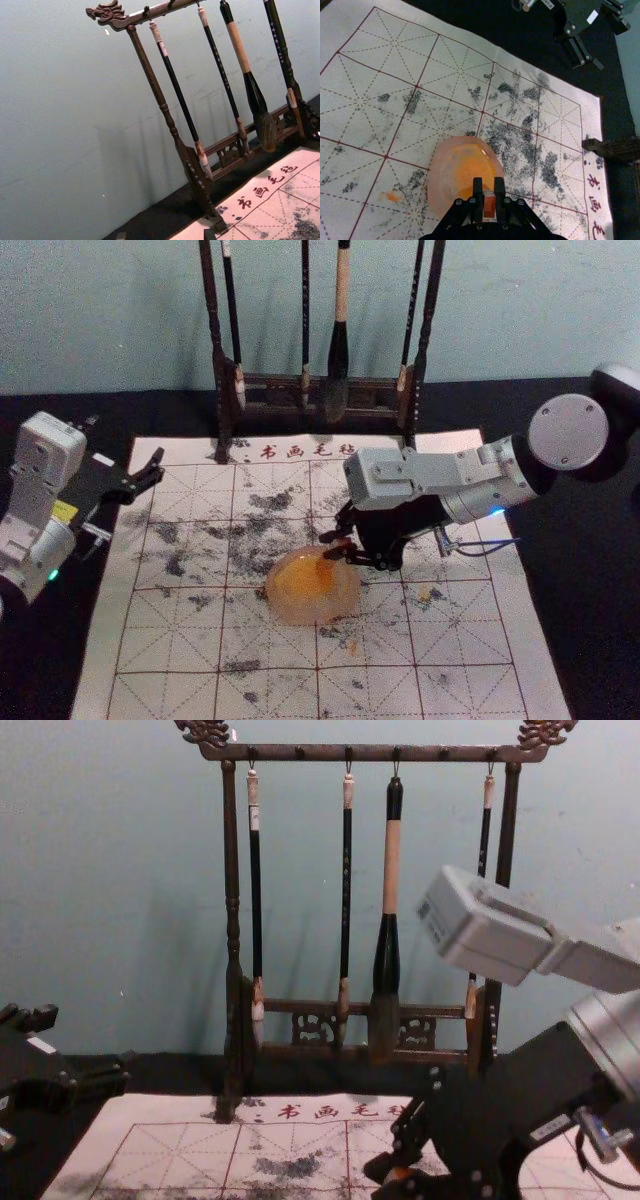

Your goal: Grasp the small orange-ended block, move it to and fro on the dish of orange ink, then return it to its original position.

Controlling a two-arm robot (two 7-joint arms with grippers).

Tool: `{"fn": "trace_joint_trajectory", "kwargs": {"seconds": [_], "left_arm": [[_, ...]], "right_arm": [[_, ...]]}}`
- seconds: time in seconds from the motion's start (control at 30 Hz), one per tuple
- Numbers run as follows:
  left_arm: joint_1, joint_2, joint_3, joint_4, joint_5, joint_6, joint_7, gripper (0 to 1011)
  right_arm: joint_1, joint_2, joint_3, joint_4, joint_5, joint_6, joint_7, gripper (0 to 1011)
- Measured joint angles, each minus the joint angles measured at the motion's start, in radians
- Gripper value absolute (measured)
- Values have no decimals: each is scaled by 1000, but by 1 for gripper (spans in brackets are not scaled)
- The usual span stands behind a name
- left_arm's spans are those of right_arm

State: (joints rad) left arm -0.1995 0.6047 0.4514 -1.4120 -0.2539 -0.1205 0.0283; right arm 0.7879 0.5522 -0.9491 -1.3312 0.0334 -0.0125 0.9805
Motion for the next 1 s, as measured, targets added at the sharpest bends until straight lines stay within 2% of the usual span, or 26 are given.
{"fn": "trace_joint_trajectory", "kwargs": {"seconds": [0.4,0.73,1.0], "left_arm": [[0,0,0,0,0,0,0,1001],[0,0,0,0,0,0,0,1001],[0,0,0,0,0,0,0,1001]], "right_arm": [[-11,24,-4,-36,-4,-3,18,135],[-13,22,-12,-46,-2,-15,29,135],[-10,5,-21,-43,3,-25,34,135]]}}
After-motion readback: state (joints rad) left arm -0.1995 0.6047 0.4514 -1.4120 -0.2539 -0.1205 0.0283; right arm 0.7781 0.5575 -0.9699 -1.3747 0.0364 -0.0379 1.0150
